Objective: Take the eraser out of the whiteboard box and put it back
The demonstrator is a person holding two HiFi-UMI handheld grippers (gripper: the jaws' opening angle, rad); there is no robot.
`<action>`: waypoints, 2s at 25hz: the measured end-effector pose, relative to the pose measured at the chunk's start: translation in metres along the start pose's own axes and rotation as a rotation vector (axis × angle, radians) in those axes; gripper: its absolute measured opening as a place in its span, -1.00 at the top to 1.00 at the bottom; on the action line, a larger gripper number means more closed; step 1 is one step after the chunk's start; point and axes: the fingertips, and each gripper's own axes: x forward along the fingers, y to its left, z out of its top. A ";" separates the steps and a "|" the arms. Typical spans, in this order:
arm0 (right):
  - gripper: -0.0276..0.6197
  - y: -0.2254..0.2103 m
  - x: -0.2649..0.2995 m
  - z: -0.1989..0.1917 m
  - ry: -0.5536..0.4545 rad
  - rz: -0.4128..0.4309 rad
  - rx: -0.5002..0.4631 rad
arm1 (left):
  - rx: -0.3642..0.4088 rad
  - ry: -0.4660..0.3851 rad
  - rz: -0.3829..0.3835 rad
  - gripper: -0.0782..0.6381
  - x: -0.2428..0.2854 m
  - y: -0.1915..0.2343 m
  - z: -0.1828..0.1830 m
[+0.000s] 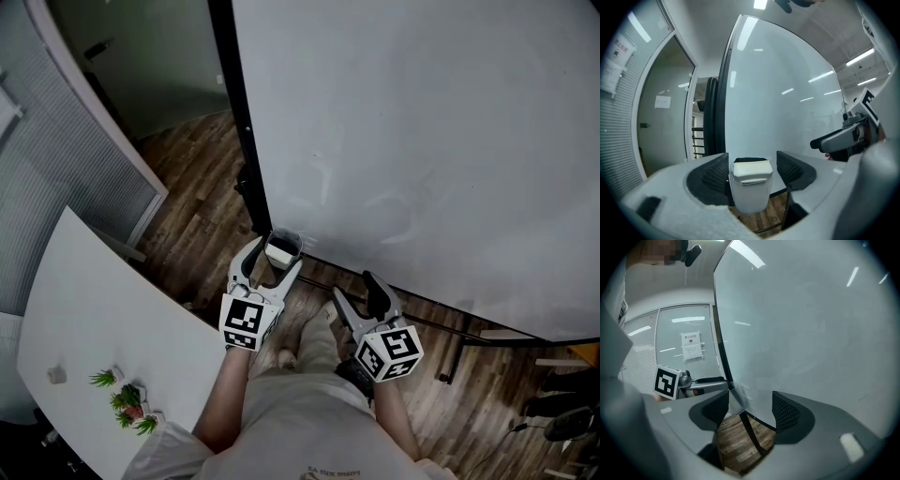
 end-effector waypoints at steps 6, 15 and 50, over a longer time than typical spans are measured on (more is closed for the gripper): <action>0.02 0.000 0.004 0.000 0.007 0.006 -0.001 | 0.010 0.000 0.010 -0.07 0.003 0.002 0.000; 0.02 -0.007 0.005 -0.001 0.014 -0.007 0.005 | 0.021 -0.005 -0.002 -0.06 0.011 -0.002 0.000; 0.05 -0.015 0.009 -0.004 0.027 0.016 0.018 | 0.011 -0.051 0.044 0.04 0.015 0.004 0.001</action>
